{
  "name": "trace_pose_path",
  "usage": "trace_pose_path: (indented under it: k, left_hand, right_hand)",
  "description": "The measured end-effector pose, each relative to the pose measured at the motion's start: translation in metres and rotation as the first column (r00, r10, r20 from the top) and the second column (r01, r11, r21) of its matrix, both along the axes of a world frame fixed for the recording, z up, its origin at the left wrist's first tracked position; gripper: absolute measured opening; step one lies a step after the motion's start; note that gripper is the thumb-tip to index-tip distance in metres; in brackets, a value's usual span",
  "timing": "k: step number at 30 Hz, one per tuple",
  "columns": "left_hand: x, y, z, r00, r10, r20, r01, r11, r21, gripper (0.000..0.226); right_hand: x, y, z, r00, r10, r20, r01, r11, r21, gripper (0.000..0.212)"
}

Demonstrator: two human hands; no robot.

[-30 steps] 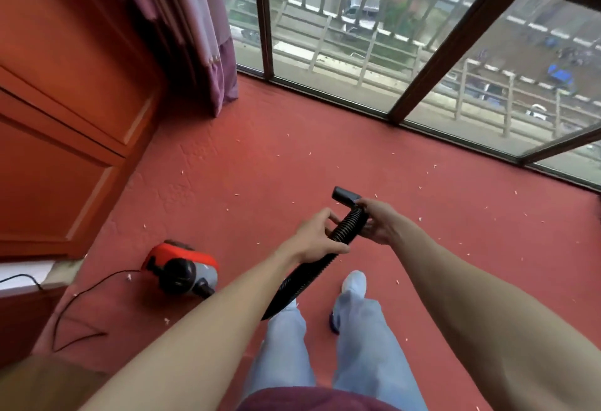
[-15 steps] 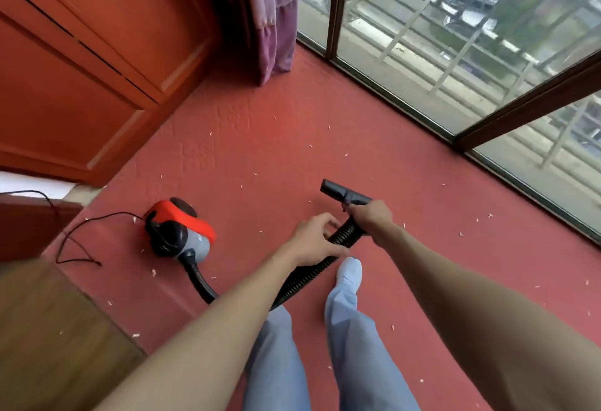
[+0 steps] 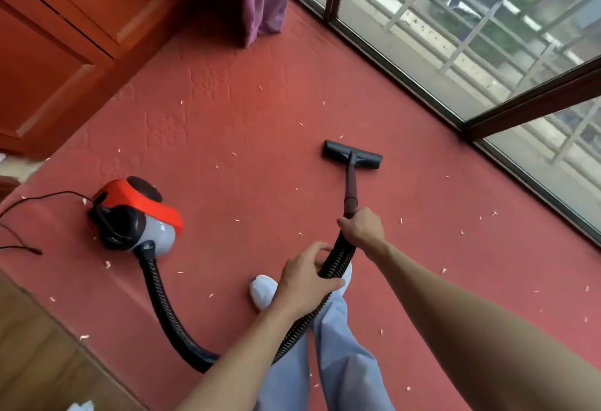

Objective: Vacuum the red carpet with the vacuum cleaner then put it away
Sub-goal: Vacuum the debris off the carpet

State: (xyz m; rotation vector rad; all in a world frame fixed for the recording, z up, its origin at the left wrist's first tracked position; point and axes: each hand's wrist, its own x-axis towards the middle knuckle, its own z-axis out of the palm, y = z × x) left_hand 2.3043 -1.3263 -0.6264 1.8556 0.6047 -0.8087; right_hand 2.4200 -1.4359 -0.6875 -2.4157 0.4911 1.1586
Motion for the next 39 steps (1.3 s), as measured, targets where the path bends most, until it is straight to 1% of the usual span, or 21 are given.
trace_pose_path:
  k: [2,5,10,13,15,17,21,23,25,28,31,34,37,39]
  left_hand:
    - [-0.002,0.000,-0.016,0.999,0.042,0.011,-0.042,0.999,0.001,0.045]
    - [0.010,0.000,-0.038,0.994,0.099,0.034,-0.099,0.995,-0.003,0.045]
    - [0.045,-0.002,-0.061,0.978,0.175,0.113,-0.177,0.984,0.005,0.046]
    - [0.054,0.004,-0.065,0.970,0.214,0.119,-0.217,0.976,0.014,0.046]
    - [0.054,0.016,-0.059,0.981,0.188,0.057,-0.187,0.982,-0.014,0.049]
    - [0.051,0.035,-0.045,0.994,0.111,-0.020,-0.113,0.989,-0.098,0.053]
    - [0.053,0.082,-0.004,0.991,-0.056,-0.120,0.013,0.943,-0.333,0.057]
    - [0.058,0.100,0.009,0.982,-0.120,-0.146,0.058,0.927,-0.370,0.058]
    - [0.063,0.110,0.012,0.981,-0.128,-0.145,0.068,0.930,-0.362,0.058]
    - [0.064,0.113,0.003,0.988,-0.059,-0.144,0.009,0.946,-0.323,0.059]
    - [0.059,0.105,-0.023,0.990,0.082,-0.114,-0.106,0.970,-0.221,0.061]
    - [0.055,0.095,-0.046,0.969,0.236,-0.071,-0.243,0.960,-0.139,0.051]
    - [0.054,0.092,-0.058,0.962,0.262,-0.082,-0.270,0.955,-0.120,0.049]
    - [0.051,0.100,-0.057,0.962,0.233,-0.140,-0.257,0.948,-0.185,0.054]
  right_hand:
    - [0.002,0.002,-0.017,0.999,0.035,0.019,-0.035,0.999,0.003,0.027]
    - [0.018,0.007,-0.038,0.995,0.061,0.077,-0.062,0.998,0.001,0.027]
    - [0.058,0.019,-0.062,0.979,0.035,0.199,-0.036,0.999,0.000,0.036]
    - [0.067,0.027,-0.066,0.978,0.024,0.206,-0.029,0.999,0.020,0.032]
    - [0.062,0.031,-0.058,0.983,0.031,0.180,-0.039,0.998,0.041,0.025]
    - [0.051,0.034,-0.043,0.988,0.067,0.141,-0.076,0.995,0.057,0.021]
    - [0.029,0.046,-0.007,0.983,0.170,0.074,-0.177,0.979,0.100,0.020]
    - [0.027,0.057,0.003,0.975,0.218,0.045,-0.222,0.968,0.113,0.028]
    - [0.031,0.069,0.006,0.972,0.231,0.041,-0.234,0.966,0.108,0.028]
    - [0.046,0.087,-0.004,0.969,0.238,0.070,-0.244,0.966,0.091,0.024]
    - [0.060,0.101,-0.024,0.964,0.243,0.112,-0.253,0.964,0.085,0.028]
    - [0.069,0.109,-0.045,0.963,0.219,0.160,-0.235,0.968,0.090,0.028]
    - [0.063,0.113,-0.056,0.955,0.234,0.184,-0.250,0.966,0.070,0.025]
    - [0.055,0.113,-0.052,0.940,0.289,0.183,-0.300,0.953,0.038,0.024]
